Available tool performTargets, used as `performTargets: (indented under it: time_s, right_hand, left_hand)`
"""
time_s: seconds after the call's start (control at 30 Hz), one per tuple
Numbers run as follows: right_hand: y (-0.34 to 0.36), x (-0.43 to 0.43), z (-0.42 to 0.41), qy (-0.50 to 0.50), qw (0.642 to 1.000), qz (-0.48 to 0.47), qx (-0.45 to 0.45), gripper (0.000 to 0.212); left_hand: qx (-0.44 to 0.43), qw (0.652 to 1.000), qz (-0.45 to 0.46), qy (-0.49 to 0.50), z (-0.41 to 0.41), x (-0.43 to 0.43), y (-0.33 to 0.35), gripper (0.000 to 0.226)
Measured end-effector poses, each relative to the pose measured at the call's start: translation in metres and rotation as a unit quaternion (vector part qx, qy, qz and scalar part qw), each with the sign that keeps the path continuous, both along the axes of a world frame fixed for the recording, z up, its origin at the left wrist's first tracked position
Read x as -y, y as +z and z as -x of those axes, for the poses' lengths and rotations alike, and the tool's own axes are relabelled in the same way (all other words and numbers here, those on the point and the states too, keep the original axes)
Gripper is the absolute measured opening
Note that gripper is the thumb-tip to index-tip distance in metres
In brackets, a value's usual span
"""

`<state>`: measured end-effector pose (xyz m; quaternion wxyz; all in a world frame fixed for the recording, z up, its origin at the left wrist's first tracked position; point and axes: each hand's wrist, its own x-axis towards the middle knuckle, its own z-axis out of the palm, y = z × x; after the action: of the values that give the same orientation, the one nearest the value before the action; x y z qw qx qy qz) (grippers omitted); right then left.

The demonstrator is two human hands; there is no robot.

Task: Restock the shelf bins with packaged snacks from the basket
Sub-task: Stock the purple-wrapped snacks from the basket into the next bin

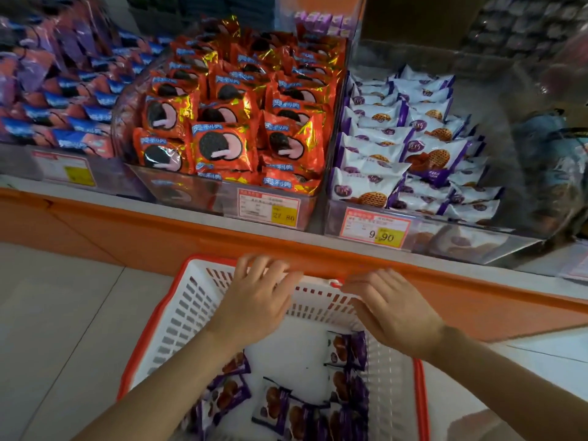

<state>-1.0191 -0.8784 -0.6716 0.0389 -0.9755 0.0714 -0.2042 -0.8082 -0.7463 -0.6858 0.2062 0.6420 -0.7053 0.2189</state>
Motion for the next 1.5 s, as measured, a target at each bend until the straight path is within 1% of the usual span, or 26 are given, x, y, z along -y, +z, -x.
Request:
performTargets:
  time_s: [0.1,0.17,0.23,0.3,0.33,0.4,0.47,0.6,0.73,0.8,0.87,0.93,1.0,1.1,1.23,1.33,1.4,1.43,1.5]
  right_hand:
    - [-0.035,-0.012,0.0,-0.014,0.996,-0.04,-0.072,0.016]
    - [-0.054,-0.017,0.001,-0.042,0.99,-0.07,-0.117,0.019]
    - [-0.07,-0.023,0.002,-0.083,0.979,-0.097,-0.161,0.026]
    - [-0.089,-0.027,0.003,-0.102,0.971,-0.109,-0.188,0.025]
    - [-0.1,-0.03,0.004,-0.109,0.963,-0.129,-0.208,0.026]
    - [-0.124,-0.037,0.005,-0.131,0.935,-0.192,-0.268,0.034]
    - [-0.146,-0.047,0.007,-0.147,0.904,-0.241,-0.321,0.042]
    - [-0.179,-0.069,0.002,-0.148,0.861,-0.288,-0.392,0.047]
    - [-0.201,-0.094,-0.008,-0.156,0.811,-0.341,-0.449,0.049]
    - [-0.21,-0.105,-0.014,-0.166,0.794,-0.367,-0.455,0.05]
    - [-0.218,-0.115,-0.021,-0.172,0.78,-0.388,-0.459,0.052]
    - [-0.223,-0.124,-0.028,-0.176,0.761,-0.418,-0.465,0.058]
    - [-0.227,-0.133,-0.037,-0.183,0.748,-0.442,-0.461,0.063]
    - [-0.231,-0.143,-0.054,-0.177,0.749,-0.428,-0.474,0.063]
    - [-0.235,-0.151,-0.07,-0.149,0.766,-0.347,-0.52,0.041]
    - [-0.237,-0.156,-0.072,-0.127,0.771,-0.305,-0.544,0.039]
    - [-0.235,-0.158,-0.071,-0.118,0.78,-0.299,-0.537,0.04]
    - [-0.233,-0.157,-0.068,-0.12,0.784,-0.309,-0.525,0.042]
    - [-0.228,-0.152,-0.062,-0.138,0.789,-0.34,-0.493,0.043]
  left_hand:
    - [-0.006,0.99,-0.137,0.046,-0.011,-0.033,-0.051,0.03]
    - [-0.032,0.966,-0.245,0.079,-0.016,-0.052,-0.077,0.042]
    - [-0.077,0.926,-0.352,0.116,-0.021,-0.068,-0.098,0.062]
    - [-0.093,0.885,-0.434,0.142,-0.026,-0.08,-0.114,0.072]
    - [-0.103,0.865,-0.469,0.147,-0.028,-0.087,-0.122,0.073]
    - [-0.125,0.829,-0.525,0.143,-0.031,-0.1,-0.138,0.068]
    - [-0.121,0.806,-0.561,0.144,-0.034,-0.107,-0.15,0.065]
    - [-0.134,0.785,-0.586,0.15,-0.036,-0.113,-0.174,0.066]
    - [-0.167,0.774,-0.592,0.148,-0.041,-0.112,-0.19,0.066]
    - [-0.168,0.776,-0.59,0.147,-0.043,-0.113,-0.195,0.065]
    - [-0.15,0.784,-0.584,0.146,-0.044,-0.113,-0.198,0.064]
    - [-0.132,0.791,-0.58,0.146,-0.044,-0.113,-0.202,0.064]
    - [-0.127,0.79,-0.578,0.158,-0.04,-0.115,-0.207,0.067]
    - [-0.114,0.784,-0.587,0.169,-0.033,-0.116,-0.215,0.067]
    - [-0.144,0.774,-0.581,0.208,-0.023,-0.113,-0.221,0.062]
    - [-0.165,0.776,-0.56,0.239,-0.018,-0.11,-0.224,0.066]
    - [-0.171,0.771,-0.558,0.256,-0.016,-0.105,-0.226,0.067]
    - [-0.192,0.763,-0.557,0.267,-0.014,-0.102,-0.228,0.067]
    - [-0.276,0.729,-0.548,0.303,-0.011,-0.096,-0.232,0.067]
